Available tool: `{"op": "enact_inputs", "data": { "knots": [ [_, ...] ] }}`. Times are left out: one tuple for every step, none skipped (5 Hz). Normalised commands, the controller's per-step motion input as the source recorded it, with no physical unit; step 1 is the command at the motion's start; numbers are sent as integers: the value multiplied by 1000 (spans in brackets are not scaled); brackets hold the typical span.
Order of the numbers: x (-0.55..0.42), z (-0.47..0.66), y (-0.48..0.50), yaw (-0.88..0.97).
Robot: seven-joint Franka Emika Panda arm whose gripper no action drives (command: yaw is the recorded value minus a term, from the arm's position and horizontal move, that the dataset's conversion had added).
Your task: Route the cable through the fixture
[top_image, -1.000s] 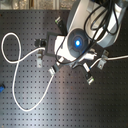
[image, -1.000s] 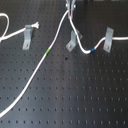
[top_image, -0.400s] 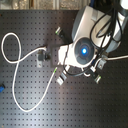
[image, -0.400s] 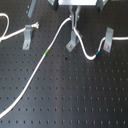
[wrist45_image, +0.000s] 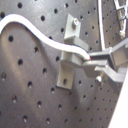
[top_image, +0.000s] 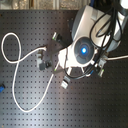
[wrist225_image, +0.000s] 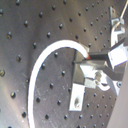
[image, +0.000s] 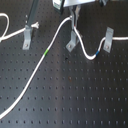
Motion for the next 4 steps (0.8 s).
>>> {"op": "enact_inputs", "data": {
  "knots": [
    [-217, 33, 253, -537],
    [-69, 285, 240, -126],
    [156, 532, 237, -234],
    [148, 555, 85, -268]
  ]
}}
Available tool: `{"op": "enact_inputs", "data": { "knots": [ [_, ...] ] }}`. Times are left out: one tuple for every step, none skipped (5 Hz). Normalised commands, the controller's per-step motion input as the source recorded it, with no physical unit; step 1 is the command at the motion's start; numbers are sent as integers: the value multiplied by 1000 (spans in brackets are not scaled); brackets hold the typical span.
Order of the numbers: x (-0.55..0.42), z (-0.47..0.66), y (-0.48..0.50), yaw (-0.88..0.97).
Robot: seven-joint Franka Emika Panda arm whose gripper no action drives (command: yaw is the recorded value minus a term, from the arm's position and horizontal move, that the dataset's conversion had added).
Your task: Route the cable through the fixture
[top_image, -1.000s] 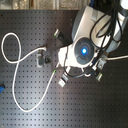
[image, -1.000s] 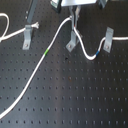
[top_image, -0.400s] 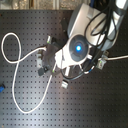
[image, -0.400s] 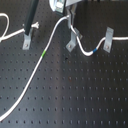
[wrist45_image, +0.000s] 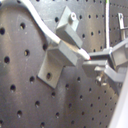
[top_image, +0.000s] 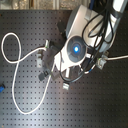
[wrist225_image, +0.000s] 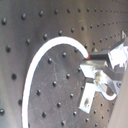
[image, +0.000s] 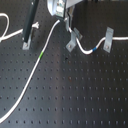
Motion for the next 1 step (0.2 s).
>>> {"op": "enact_inputs", "data": {
  "knots": [
    [6, 388, 10, -343]
  ]
}}
